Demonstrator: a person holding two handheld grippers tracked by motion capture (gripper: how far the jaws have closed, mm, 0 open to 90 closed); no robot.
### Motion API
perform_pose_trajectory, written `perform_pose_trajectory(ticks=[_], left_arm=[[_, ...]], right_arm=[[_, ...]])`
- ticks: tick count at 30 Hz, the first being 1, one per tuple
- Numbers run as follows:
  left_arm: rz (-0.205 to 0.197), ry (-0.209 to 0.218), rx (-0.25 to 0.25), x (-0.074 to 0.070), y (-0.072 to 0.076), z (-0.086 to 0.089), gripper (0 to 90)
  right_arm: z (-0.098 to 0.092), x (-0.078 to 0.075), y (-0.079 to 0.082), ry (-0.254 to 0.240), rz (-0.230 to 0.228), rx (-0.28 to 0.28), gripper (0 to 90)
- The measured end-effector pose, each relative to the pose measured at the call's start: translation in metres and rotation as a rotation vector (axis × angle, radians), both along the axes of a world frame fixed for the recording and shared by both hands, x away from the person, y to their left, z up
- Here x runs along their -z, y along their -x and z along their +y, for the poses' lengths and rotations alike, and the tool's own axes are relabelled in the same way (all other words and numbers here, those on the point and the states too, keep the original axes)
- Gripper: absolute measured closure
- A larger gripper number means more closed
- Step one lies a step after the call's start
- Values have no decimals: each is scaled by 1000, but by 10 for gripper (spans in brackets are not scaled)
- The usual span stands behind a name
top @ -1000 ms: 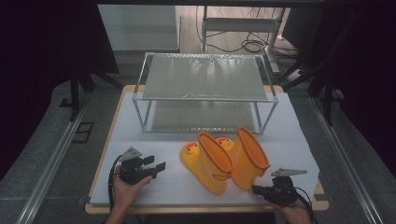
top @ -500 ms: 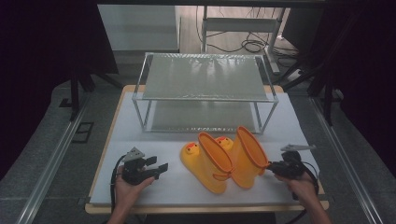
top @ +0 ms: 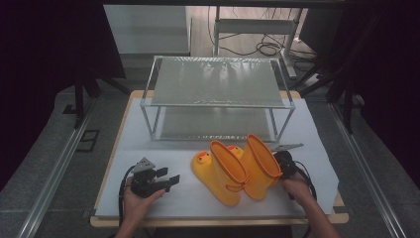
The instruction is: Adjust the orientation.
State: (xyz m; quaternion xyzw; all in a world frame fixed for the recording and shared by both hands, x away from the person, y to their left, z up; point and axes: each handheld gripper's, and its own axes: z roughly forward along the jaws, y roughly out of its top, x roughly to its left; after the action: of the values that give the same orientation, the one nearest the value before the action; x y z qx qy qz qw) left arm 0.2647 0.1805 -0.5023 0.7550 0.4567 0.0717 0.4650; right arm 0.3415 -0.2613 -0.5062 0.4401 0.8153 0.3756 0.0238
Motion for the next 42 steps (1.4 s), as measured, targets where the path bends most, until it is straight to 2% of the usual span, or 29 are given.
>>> perform_pose_trajectory(ticks=[1, 5, 9, 12, 14, 16, 17, 18, 19, 20, 24, 27, 31, 36, 38, 39, 40, 42], left_arm=[[0, -1, 1, 0, 0, 0, 368], [2, -1, 5, 1, 1, -2, 367], [0, 2, 5, 0, 1, -2, 367], [1, 3, 1, 0, 1, -1, 367], [-1, 5, 0, 0, 2, 0, 367], [0, 5, -1, 0, 2, 0, 368], [-1, 3, 1, 0, 2, 1, 367], [-1, 3, 1, 0, 2, 1, 368], [-1, 3, 1, 0, 2, 1, 368], [-2, 3, 1, -1, 2, 1, 368], [-6, 7, 0, -2, 2, -1, 367], [-7, 5, 4, -2, 2, -3, 367], [-7, 5, 4, -2, 2, -3, 367], [-6, 8, -4, -2, 2, 0, 367], [-7, 6, -5, -2, 2, 2, 368], [-7, 7, -5, -2, 2, 2, 367], [-6, 6, -5, -1, 1, 2, 367], [-4, 4, -1, -1, 1, 1, 367]], right_arm=[[9, 0, 0, 2, -9, -2, 899], [17, 2, -2, 6, -15, 24, 899], [20, 3, -4, 7, -14, 46, 899], [16, 2, -3, -6, 10, 56, 898], [8, 0, 5, -4, 0, 54, 898], [-4, -3, 20, -17, -15, 66, 898], [-16, -6, 38, -25, -21, 72, 898], [-16, -6, 38, -25, -21, 72, 898], [-21, -6, 48, -29, -20, 71, 898], [-27, -5, 66, -28, -18, 62, 898], [-27, -4, 85, -47, -21, 35, 898], [-17, -5, 90, -28, -31, 21, 897], [-12, -2, 80, -49, -10, 60, 898], [-10, -2, 80, -48, -3, 60, 898], [-14, -4, 85, -66, 5, 58, 898], [-15, -2, 93, -74, 13, 33, 898], [-15, -2, 93, -74, 13, 33, 898], [-10, 0, 100, -80, 14, 13, 898]])
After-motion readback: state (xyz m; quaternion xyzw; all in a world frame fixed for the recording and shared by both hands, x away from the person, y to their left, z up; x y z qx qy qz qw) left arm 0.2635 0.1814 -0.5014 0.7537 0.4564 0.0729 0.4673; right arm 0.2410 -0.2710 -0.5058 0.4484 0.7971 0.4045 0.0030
